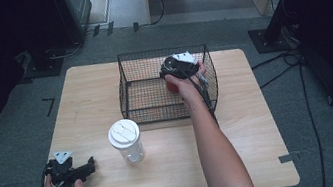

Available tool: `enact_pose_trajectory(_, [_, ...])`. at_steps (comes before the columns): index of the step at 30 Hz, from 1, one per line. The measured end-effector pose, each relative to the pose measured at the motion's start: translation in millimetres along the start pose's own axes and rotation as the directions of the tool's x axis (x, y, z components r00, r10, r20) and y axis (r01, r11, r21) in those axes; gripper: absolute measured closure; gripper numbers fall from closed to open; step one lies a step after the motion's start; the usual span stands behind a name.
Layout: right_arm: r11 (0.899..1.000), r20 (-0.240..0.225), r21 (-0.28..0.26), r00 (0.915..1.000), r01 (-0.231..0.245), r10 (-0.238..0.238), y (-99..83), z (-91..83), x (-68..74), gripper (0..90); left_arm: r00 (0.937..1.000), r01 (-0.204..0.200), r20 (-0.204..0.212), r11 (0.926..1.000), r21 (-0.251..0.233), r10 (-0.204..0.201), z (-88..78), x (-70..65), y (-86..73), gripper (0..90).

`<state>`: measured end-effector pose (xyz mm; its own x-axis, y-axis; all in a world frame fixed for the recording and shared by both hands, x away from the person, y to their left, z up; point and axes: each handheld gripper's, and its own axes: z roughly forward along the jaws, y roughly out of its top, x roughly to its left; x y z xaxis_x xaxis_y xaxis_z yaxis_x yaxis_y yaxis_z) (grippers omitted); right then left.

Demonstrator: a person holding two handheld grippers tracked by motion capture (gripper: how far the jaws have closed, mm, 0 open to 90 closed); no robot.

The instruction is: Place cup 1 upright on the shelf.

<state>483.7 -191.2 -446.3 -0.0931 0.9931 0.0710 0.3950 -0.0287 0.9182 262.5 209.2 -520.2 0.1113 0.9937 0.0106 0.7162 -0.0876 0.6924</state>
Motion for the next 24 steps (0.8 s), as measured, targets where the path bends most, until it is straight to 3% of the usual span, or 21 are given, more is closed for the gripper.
enact_pose_trajectory(4, [1.0,0.027,0.0,0.9994,-0.019,0.019,-0.2,-0.1,0.3,7.1,1.0,0.0,0.0,1.0,0.0,0.0,0.0,0.0,0.0,0.0])
enact_pose_trajectory(10, [0.998,0.014,0.033,0.9989,-0.045,0.044,2.0,-3.1,-2.0,6.2,1.0,0.001,0.0,1.0,0.0,-0.001,0.2,-0.1,0.1,0.0])
enact_pose_trajectory(11, [0.996,0.021,0.045,0.9972,-0.073,0.072,2.8,-3.8,-2.3,0.8,1.0,-0.001,0.0,1.0,-0.001,0.001,0.5,-0.7,0.6,0.0])
enact_pose_trajectory(13, [0.992,0.014,0.061,0.9934,-0.115,0.114,4.8,-5.1,-3.2,0.0,1.0,-0.008,0.005,1.0,0.0,0.008,1.0,-1.9,1.1,0.0])
enact_pose_trajectory(18, [0.993,-0.021,0.055,0.9945,-0.101,0.103,7.4,-8.5,-2.1,0.0,0.9999,-0.01,0.006,1.0,-0.001,0.01,1.1,-2.1,1.2,0.0])
enact_pose_trajectory(24, [0.993,-0.034,-0.015,0.9925,-0.118,0.118,17.9,-19.0,-1.9,0.0,0.9999,-0.01,0.006,1.0,-0.001,0.01,1.1,-2.1,1.2,0.0])
